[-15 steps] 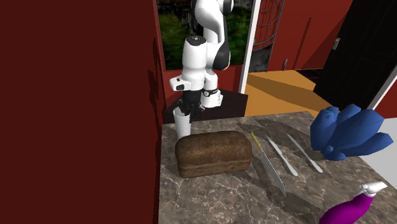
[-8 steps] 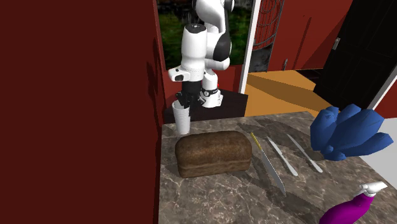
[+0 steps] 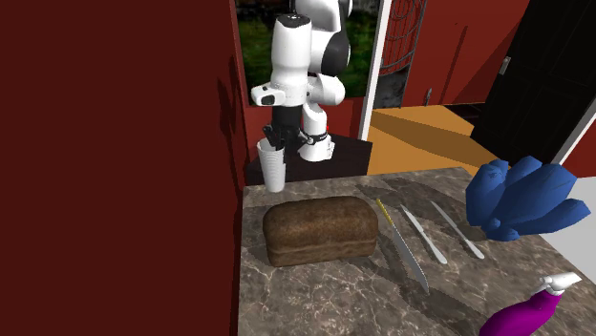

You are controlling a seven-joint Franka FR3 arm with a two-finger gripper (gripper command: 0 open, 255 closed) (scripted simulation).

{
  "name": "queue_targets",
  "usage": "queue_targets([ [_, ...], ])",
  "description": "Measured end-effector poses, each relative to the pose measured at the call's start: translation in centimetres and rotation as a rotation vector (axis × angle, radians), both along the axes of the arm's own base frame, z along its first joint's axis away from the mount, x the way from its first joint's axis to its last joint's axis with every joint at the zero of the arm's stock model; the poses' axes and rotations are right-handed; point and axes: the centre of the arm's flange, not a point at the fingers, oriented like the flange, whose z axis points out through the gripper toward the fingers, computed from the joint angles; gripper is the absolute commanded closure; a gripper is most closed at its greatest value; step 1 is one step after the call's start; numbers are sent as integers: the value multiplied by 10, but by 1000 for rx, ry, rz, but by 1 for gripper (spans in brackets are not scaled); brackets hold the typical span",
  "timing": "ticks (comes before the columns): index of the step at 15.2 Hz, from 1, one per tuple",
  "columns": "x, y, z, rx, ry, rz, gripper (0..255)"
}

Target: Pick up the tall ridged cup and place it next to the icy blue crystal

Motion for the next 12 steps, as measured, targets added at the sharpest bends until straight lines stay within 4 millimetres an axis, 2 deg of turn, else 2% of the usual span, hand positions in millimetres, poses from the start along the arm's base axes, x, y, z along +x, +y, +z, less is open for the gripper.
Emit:
queue_targets([
  [12, 0, -1, 64, 0, 0, 0, 255],
])
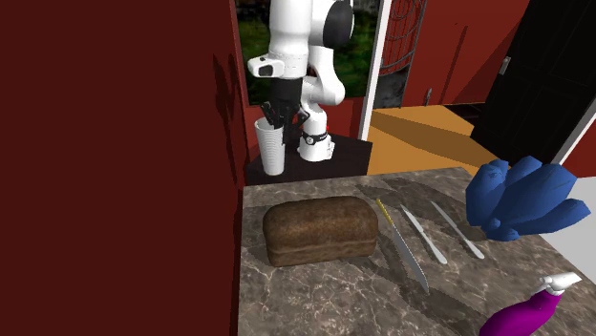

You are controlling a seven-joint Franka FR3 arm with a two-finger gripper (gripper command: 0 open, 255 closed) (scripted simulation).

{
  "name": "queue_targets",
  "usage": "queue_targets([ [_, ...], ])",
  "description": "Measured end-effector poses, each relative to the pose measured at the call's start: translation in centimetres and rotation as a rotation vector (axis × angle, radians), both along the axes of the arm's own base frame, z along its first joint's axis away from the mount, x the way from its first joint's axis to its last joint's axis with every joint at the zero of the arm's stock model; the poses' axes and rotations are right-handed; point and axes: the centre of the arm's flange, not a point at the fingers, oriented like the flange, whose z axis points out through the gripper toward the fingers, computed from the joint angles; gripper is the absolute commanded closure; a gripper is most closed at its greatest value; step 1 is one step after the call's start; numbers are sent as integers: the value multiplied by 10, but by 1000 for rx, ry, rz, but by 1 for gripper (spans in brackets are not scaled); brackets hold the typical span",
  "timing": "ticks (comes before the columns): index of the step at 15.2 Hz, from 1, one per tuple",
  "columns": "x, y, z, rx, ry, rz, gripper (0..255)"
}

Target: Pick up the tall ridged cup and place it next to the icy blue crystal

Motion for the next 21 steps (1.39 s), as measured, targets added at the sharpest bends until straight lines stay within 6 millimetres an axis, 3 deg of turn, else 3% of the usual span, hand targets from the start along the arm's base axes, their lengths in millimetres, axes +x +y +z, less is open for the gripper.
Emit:
queue_targets([
  [21, 0, 0, 111, 0, 0, 0, 255],
])
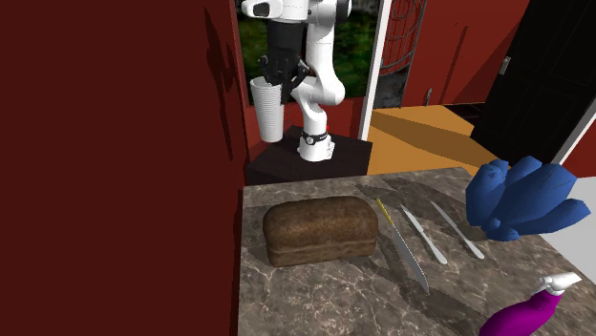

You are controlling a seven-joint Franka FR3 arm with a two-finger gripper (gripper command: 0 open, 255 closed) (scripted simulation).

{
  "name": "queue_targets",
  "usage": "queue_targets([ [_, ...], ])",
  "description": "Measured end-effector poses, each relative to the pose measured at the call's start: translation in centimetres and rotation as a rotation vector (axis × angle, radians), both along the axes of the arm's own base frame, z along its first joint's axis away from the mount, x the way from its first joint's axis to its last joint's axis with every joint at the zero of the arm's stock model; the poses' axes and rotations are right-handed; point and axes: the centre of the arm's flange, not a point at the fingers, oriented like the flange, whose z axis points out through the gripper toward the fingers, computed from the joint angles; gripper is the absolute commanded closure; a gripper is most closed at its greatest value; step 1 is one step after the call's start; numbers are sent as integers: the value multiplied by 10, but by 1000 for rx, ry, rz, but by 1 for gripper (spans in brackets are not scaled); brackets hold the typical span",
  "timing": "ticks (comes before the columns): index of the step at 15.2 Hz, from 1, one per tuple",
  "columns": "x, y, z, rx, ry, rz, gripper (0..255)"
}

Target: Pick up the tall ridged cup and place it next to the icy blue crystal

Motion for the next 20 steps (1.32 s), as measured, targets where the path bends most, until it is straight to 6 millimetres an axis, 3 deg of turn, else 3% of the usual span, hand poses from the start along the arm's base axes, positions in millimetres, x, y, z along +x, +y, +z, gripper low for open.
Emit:
queue_targets([
  [14, 0, 0, 73, 0, 0, 0, 255],
  [17, -15, 22, 74, 0, 1, 1, 255],
  [20, -42, 53, 75, 0, 0, 1, 255],
])
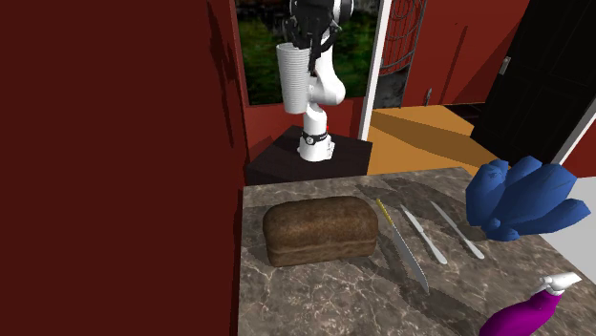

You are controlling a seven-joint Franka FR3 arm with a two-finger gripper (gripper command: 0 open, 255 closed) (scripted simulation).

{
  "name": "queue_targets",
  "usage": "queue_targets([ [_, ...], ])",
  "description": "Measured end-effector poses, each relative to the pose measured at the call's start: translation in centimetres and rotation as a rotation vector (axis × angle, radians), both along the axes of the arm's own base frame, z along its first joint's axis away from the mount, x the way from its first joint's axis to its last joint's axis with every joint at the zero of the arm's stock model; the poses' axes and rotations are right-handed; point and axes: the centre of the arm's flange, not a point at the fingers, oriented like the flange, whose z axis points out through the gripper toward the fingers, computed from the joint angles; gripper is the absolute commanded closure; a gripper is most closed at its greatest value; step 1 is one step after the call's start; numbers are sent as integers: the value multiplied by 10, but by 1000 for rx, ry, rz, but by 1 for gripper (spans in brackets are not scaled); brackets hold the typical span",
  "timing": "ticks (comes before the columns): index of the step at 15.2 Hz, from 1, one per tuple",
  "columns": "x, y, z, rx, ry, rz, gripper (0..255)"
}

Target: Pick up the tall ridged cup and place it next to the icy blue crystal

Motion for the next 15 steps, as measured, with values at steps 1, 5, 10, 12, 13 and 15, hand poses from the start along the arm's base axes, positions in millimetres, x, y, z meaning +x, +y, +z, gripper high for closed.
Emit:
queue_targets([
  [1, -7, 10, 0, 0, 0, 0, 255],
  [5, -36, 50, 0, 0, 0, 0, 255],
  [10, -78, 106, 0, 0, 0, 0, 255],
  [12, -95, 127, -2, 0, 0, 0, 255],
  [13, -102, 138, -1, 0, 0, 1, 255],
  [15, -117, 159, -1, 0, 0, 0, 255],
])
